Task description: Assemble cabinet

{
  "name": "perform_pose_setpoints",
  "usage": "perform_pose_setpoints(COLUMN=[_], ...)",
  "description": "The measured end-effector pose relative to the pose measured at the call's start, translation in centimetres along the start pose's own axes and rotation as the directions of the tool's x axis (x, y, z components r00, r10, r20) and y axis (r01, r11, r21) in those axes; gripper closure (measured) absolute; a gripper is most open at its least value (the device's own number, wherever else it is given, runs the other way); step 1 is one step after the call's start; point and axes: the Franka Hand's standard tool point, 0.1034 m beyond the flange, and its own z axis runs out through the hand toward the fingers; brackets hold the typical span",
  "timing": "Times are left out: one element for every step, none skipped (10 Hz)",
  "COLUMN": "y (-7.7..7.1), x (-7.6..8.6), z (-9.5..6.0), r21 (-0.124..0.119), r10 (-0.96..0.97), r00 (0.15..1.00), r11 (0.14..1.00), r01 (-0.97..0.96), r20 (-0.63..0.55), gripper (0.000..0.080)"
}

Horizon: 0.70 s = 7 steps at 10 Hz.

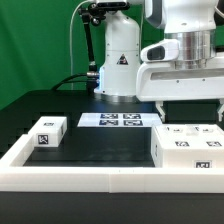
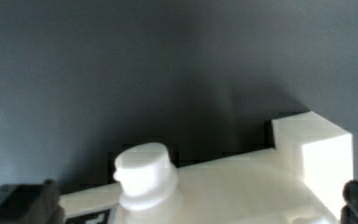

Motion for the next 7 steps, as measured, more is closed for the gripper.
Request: perform_pose_setpoints(y=[0.1, 0.4, 0.5, 0.8, 1.2, 1.6, 1.5], x=[-0.1, -0.1, -0.1, 0.0, 0.2, 0.4, 0.4], z=[0.2, 0.6, 1.0, 1.3, 1.5, 1.6, 1.7], r21=[-0.001, -0.002, -0.009, -0.015, -0.018, -0.014, -0.014], r10=[-0.010, -0.023, -0.036, -0.039, -0.040, -0.048, -0.051], r00=[1.000, 1.000, 0.999, 0.999, 0.999, 0.998, 0.998], r11=[1.000, 1.000, 0.999, 0.999, 0.999, 0.999, 0.999], r01=[0.010, 0.023, 0.036, 0.038, 0.039, 0.048, 0.051], r20=[0.003, 0.003, -0.003, -0.015, -0.022, -0.026, -0.026], gripper=[0.0002, 0.0002, 0.0002, 0.0002, 0.0002, 0.0002, 0.0002])
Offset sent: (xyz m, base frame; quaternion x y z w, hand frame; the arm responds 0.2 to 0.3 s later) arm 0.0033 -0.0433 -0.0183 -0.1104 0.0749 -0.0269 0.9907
